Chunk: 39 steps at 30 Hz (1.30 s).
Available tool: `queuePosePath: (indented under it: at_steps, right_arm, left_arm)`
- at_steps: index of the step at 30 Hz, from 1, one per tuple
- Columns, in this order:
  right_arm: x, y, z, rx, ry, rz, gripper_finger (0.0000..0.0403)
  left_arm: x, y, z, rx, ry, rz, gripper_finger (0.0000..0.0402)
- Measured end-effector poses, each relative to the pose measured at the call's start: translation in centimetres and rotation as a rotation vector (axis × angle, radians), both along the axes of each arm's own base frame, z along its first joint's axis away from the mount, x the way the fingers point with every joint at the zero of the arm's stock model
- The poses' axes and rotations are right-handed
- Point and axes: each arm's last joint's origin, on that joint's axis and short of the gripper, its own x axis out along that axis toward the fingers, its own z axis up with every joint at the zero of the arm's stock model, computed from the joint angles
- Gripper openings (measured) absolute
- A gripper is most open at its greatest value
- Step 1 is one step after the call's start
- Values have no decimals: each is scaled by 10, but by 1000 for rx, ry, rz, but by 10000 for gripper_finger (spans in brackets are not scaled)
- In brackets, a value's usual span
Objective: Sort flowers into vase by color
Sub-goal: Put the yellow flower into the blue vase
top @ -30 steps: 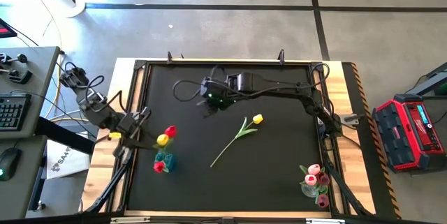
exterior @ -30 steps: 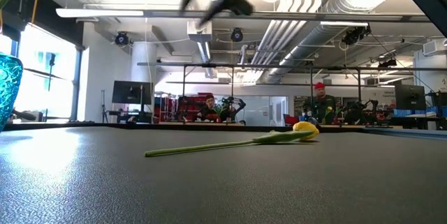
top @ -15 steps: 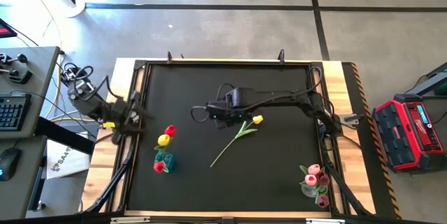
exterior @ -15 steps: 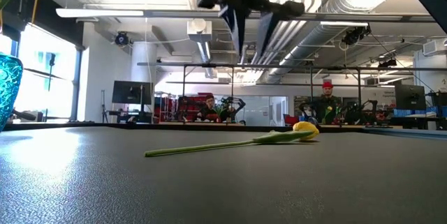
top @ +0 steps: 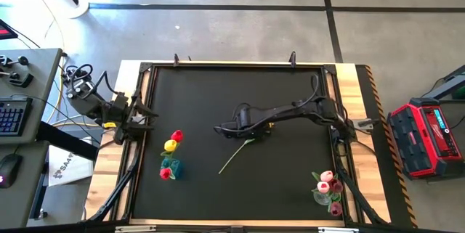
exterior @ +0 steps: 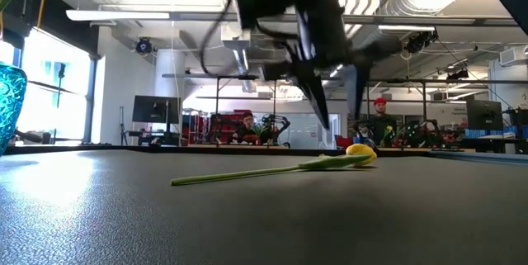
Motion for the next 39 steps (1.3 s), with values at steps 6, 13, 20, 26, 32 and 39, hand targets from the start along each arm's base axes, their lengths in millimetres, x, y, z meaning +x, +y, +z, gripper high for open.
queuePosePath:
  at_steps: [6,13,20,26,32,39]
  right_arm:
    - [-1,-16,-28,-29,-38,-131,167]
    - [0,-23,-39,-54,-88,-197,167]
    - [-5,-21,-43,-47,-44,-230,166]
    - [-12,-23,-41,-182,10,-272,149]
    - [-13,-28,-40,-205,19,-268,103]
    - [-14,-26,-40,-184,32,-271,81]
  left_arm:
    - [0,0,0,-29,3,1,216]
    - [0,-1,0,-55,15,-17,216]
    - [-1,-2,-1,-81,31,-44,216]
    - [-1,-1,-2,-75,36,-41,215]
    - [-1,-1,-2,-74,35,-37,215]
    - [-1,-1,-2,-100,40,-33,215]
